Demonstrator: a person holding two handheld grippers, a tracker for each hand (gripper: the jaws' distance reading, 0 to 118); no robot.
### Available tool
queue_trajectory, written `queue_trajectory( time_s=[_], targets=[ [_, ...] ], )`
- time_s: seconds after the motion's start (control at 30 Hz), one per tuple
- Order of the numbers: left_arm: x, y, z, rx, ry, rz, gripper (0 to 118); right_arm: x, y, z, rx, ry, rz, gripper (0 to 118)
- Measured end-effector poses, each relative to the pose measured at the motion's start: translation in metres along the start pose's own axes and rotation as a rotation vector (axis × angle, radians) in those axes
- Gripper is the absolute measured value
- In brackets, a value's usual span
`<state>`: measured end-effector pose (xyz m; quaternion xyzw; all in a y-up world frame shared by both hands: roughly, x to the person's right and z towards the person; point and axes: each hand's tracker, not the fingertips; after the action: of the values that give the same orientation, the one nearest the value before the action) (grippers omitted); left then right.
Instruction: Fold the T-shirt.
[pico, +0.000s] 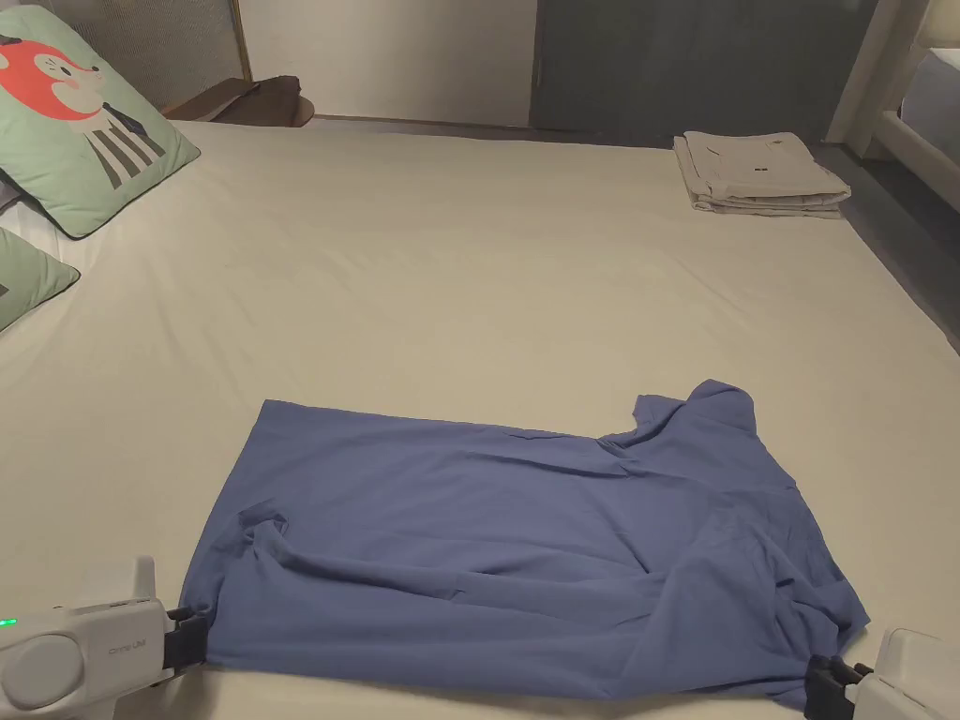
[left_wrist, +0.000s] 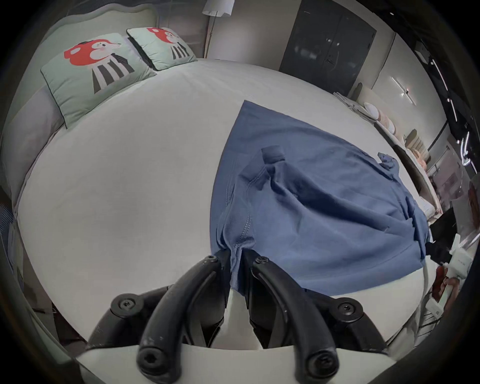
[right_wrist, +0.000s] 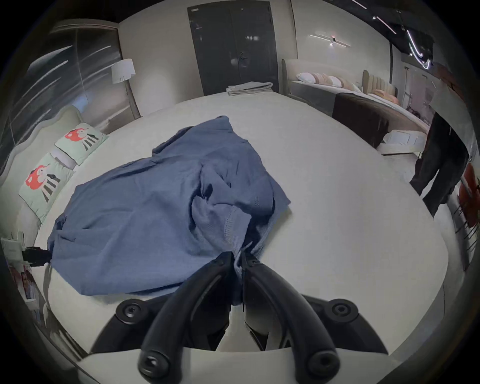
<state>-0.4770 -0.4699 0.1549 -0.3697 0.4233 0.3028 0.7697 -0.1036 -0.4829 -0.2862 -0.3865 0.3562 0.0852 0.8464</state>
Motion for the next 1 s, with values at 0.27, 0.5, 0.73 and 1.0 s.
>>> queue_trajectory(
  time_s=[0.27,0.5,0.73,1.0],
  targets=[
    [0.013,0.009,0.011,0.006,0.018,-0.02,113,-0.009,0.02,0.019,0.007,-0.01,0.015,86],
    [0.071,0.062,0.071,0.348,-0.096,-0.078,109,-0.073,0.09,0.076,0.38,0.054,0.115,110],
    [0.137,0.084,0.11,0.7,-0.134,-0.152,109,-0.128,0.117,0.096,0.637,0.037,0.224,110],
    [0.165,0.067,0.106,0.887,-0.04,-0.221,94,-0.152,0.115,0.111,0.71,0.012,0.237,77]
  ],
)
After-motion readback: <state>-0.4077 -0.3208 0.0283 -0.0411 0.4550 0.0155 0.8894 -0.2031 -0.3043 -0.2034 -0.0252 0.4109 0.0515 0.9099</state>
